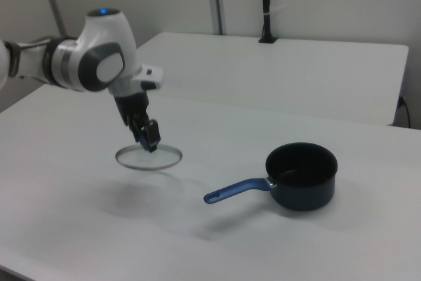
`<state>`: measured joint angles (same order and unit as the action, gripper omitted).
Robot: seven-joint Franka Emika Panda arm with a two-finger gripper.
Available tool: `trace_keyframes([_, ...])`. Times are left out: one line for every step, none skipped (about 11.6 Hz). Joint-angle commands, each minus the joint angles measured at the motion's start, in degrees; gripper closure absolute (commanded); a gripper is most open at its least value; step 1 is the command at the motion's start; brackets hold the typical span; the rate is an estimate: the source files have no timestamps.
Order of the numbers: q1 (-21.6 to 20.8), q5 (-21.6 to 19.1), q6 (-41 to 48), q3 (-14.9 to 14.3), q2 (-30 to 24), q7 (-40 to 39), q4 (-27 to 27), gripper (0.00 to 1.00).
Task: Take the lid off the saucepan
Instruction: 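Lift the glass lid off the pan and carry it beside the pan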
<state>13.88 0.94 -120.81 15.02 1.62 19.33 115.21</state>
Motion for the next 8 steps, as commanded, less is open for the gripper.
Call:
trace_keyframes([0.6, -0.9, -7.6, 1.1, 4.9, -2.2, 2.8, 0.64])
trace_keyframes([0.4, -0.4, -8.0, 1.1, 6.1, -2.0, 2.9, 0.64])
trace_keyframes([0.2, -0.2, -8.2, 1.1, 7.3, -1.9, 2.9, 0.64])
trace_keyframes([-0.3, 0.8, -8.4, 1.1, 8.3, -1.9, 2.9, 0.64])
trace_keyframes([-1.2, 1.5, -9.6, 1.1, 9.4, -1.7, 2.8, 0.64])
trace_keyframes([-1.2, 1.6, -9.7, 1.1, 9.6, -1.4, 2.8, 0.54])
trace_keyframes([-1.1, 1.6, -9.4, 1.1, 9.6, -1.4, 2.6, 0.21])
trace_keyframes([-0.8, 1.5, -8.9, 1.1, 9.5, -1.2, 2.3, 0.0])
